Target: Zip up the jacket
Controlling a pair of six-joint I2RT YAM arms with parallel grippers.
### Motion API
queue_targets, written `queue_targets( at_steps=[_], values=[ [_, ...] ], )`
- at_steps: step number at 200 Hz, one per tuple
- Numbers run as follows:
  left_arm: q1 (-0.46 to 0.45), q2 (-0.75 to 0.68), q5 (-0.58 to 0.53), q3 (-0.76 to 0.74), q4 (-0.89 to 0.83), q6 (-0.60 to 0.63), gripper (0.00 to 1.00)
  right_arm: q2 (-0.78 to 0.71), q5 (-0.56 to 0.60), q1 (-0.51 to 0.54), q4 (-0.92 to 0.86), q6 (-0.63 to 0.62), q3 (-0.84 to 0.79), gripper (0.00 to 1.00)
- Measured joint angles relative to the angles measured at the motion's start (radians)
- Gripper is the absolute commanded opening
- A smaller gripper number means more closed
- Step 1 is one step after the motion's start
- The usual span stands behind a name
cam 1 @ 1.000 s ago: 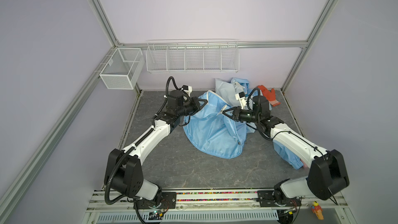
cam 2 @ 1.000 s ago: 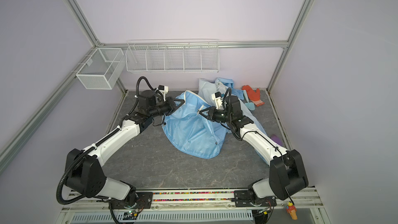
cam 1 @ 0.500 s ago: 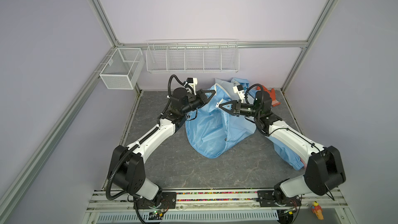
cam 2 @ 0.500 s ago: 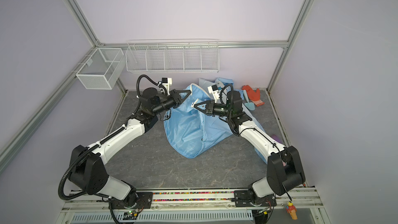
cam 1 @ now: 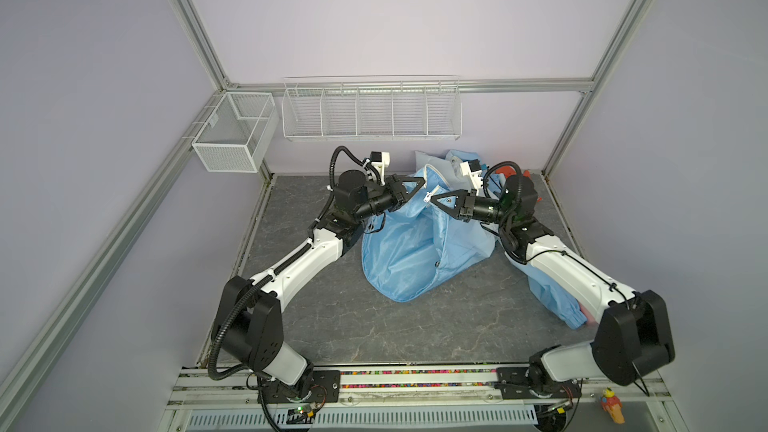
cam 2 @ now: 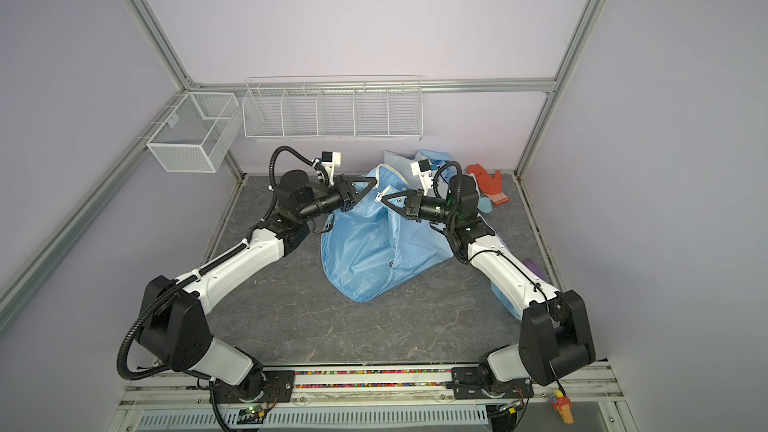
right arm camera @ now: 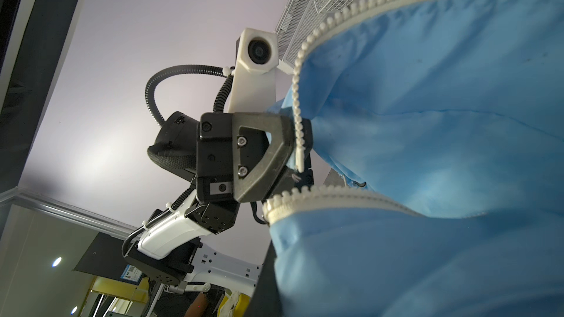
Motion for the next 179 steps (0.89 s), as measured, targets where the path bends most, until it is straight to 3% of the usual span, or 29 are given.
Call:
queue_targets(
  at_steps=[179],
  values=[
    [0.0,0.0,0.08,0.0,0.035,-0.064,0.0,0.029,-0.023,-0.011,0.038,0.024,0.002,0.07]
  ],
)
